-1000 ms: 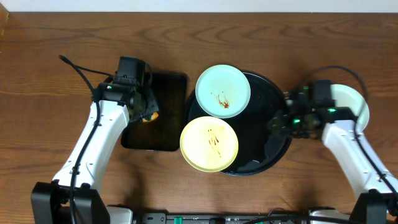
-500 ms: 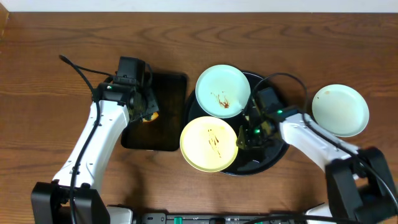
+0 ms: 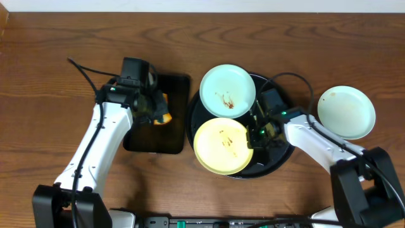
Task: Clean dirty plates on tray and stack at the side
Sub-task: 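Move the right gripper to the yellow plate rim and the sponge over it, then scrub the yellow plate with the sponge while the right gripper holds it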
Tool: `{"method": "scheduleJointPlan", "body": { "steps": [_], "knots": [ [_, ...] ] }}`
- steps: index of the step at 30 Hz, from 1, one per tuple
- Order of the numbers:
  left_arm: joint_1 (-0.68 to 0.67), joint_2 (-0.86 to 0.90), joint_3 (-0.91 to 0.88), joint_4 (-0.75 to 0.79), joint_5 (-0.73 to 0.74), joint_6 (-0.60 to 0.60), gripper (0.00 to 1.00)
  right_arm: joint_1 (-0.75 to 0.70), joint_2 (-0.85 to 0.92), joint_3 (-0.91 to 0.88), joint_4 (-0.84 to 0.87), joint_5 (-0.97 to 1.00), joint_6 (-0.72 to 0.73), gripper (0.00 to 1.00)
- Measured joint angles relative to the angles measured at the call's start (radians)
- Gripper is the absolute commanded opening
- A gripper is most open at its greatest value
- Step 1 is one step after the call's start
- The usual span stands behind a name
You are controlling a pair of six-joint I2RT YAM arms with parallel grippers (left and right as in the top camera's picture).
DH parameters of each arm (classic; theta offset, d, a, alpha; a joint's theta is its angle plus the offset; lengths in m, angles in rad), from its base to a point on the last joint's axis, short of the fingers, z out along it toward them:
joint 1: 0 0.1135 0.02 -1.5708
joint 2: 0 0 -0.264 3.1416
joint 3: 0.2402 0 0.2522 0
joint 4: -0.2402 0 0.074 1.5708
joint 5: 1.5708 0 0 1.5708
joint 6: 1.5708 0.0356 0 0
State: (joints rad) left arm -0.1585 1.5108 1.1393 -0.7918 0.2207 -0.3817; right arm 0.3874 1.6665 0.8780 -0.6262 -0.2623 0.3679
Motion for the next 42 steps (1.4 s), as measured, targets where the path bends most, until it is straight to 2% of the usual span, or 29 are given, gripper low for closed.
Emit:
{"method": "scheduleJointPlan", "body": {
  "steps": [9, 18, 31, 42],
  "knots": [
    [-0.163, 0.0, 0.0, 0.092, 0.121, 0.049, 0.08, -0.042, -0.136, 0.0, -0.058, 0.211, 0.003, 0.01],
    [-0.388, 0.026, 0.0, 0.21, 0.146, 0.048, 0.08, -0.024, -0.136, 0.0, -0.128, 0.26, 0.003, 0.01],
    [-0.628, 0.241, 0.0, 0.341, 0.149, -0.093, 0.08, 0.007, -0.136, 0.0, -0.141, 0.263, 0.003, 0.01],
    [-0.723, 0.299, 0.0, 0.414, 0.174, -0.164, 0.08, 0.007, -0.136, 0.0, -0.157, 0.28, 0.003, 0.01]
  ]
}}
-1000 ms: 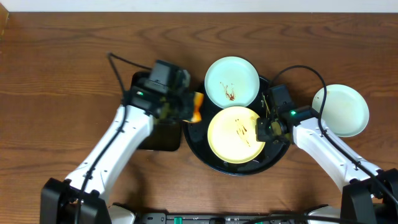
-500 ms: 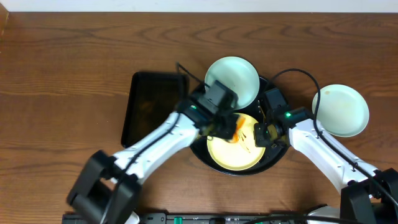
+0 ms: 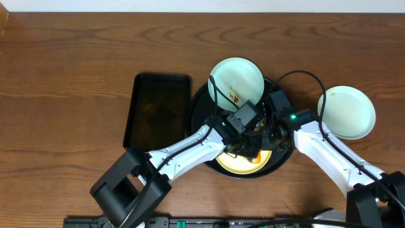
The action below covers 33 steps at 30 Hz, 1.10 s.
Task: Clean dirty plates on tray and stack at the side
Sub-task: 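Scrub the yellow plate with the sponge while the right gripper holds it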
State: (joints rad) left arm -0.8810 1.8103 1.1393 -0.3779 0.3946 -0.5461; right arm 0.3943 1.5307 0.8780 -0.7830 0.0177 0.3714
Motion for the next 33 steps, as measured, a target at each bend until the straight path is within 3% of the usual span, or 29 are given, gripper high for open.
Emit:
{"method": "scheduleJointPlan", "body": {
  "steps": [33],
  "knots": [
    [0.002, 0.053, -0.005, 0.07, -0.06, -0.064, 0.08, 0.0, 0.002, -0.002, -0.029, 0.03, 0.0, 0.01]
  ]
}}
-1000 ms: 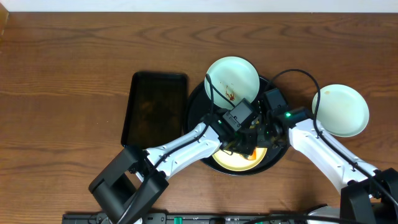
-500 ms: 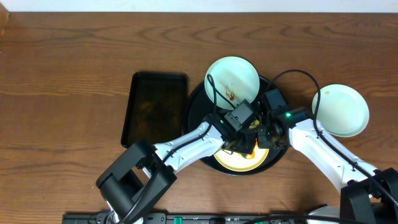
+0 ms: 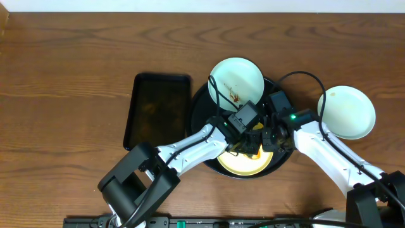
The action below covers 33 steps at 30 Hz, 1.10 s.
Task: Clean dirty plates on tray and stack at the side
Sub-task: 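Scrub the yellow plate with the sponge while the right gripper holds it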
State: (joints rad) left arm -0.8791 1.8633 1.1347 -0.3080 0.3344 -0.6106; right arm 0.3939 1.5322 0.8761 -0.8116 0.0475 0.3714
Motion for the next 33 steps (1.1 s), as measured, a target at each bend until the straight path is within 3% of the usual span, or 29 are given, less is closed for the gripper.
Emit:
{"method": "scheduleJointPlan", "body": {
  "steps": [5, 11, 23, 33],
  "knots": [
    [0.001, 0.0, 0.0, -0.001, -0.001, -0.001, 0.08, 0.0, 0.0, -0.002, -0.001, -0.017, 0.002, 0.11],
    [0.001, 0.007, -0.007, -0.003, -0.003, -0.011, 0.08, 0.0, -0.001, -0.042, 0.056, -0.04, 0.029, 0.15],
    [0.0, 0.011, -0.011, 0.003, 0.011, -0.019, 0.08, 0.0, -0.009, -0.093, 0.105, -0.062, 0.066, 0.12],
    [-0.003, 0.011, -0.011, 0.006, 0.027, -0.021, 0.08, -0.061, -0.092, -0.086, 0.1, -0.087, 0.07, 0.2]
  ]
}}
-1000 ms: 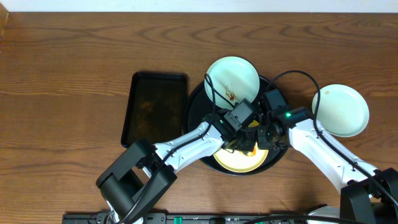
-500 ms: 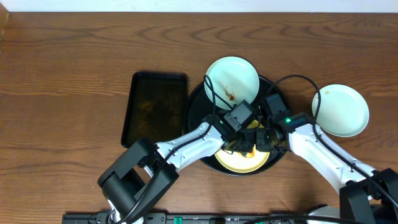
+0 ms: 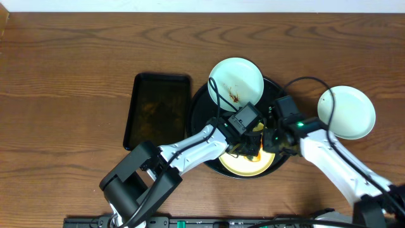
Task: Clean dirty plates on tray and stack at the side
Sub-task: 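Scrub the yellow plate with the sponge while the right gripper holds it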
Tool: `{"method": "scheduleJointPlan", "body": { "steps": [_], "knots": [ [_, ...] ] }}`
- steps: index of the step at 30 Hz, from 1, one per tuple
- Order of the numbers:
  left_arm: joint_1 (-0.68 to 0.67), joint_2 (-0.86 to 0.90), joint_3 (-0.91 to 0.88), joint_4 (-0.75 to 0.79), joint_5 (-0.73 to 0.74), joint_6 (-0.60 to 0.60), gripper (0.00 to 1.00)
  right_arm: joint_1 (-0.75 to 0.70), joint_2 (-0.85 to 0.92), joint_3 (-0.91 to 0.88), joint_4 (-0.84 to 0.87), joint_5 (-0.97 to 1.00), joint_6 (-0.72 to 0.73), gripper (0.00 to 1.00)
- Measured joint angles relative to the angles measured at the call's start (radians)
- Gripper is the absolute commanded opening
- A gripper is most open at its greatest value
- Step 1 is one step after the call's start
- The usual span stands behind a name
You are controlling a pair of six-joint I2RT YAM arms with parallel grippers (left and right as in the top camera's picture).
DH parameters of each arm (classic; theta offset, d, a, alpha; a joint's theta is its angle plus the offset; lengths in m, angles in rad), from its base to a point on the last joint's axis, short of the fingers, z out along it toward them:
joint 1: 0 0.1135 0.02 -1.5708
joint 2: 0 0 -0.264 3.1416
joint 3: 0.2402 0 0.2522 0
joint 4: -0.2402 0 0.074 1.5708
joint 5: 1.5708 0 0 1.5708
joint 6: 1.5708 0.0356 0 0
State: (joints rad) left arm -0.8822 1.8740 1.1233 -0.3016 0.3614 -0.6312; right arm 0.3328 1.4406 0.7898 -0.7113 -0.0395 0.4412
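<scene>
On the round black tray (image 3: pixel 197 120) lies a yellow plate (image 3: pixel 243 166) at the near side. My left gripper (image 3: pixel 254 147) is over it, shut on an orange-yellow sponge (image 3: pixel 259 152) that rests against the plate. From the right, my right gripper (image 3: pixel 271 140) is at the plate's right rim and appears shut on it; its fingers are mostly hidden. A pale green plate with red stains (image 3: pixel 236 79) sits at the tray's far edge. Another pale green plate (image 3: pixel 346 112) lies on the table to the right.
A black rectangular tray (image 3: pixel 158 111) lies on the wooden table left of the round tray. Both arms cross over the round tray's near half. A black cable loops above the right arm.
My right arm's wrist has shifted slightly to the right and toward me. The sponge in my left gripper has moved a little on the yellow plate. The plates stay where they were.
First my left gripper held the sponge over the rectangular tray while the right gripper was at the yellow plate's right rim. Then the left gripper was on the yellow plate with the sponge, the plate lying further right. It has stayed there since, shifting slightly.
</scene>
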Motion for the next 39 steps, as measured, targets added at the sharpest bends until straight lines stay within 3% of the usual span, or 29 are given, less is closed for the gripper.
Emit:
{"method": "scheduleJointPlan", "body": {
  "steps": [8, 24, 39],
  "knots": [
    [-0.003, 0.0, 0.0, 0.0, 0.003, 0.0, 0.08, -0.118, -0.023, 0.007, -0.034, 0.006, -0.01, 0.14],
    [-0.003, 0.0, 0.0, 0.0, 0.003, 0.0, 0.08, -0.12, -0.02, -0.135, 0.065, -0.108, -0.017, 0.15],
    [-0.003, 0.0, 0.0, 0.0, 0.003, 0.0, 0.08, -0.12, -0.027, -0.106, 0.041, -0.126, -0.023, 0.19]
  ]
}}
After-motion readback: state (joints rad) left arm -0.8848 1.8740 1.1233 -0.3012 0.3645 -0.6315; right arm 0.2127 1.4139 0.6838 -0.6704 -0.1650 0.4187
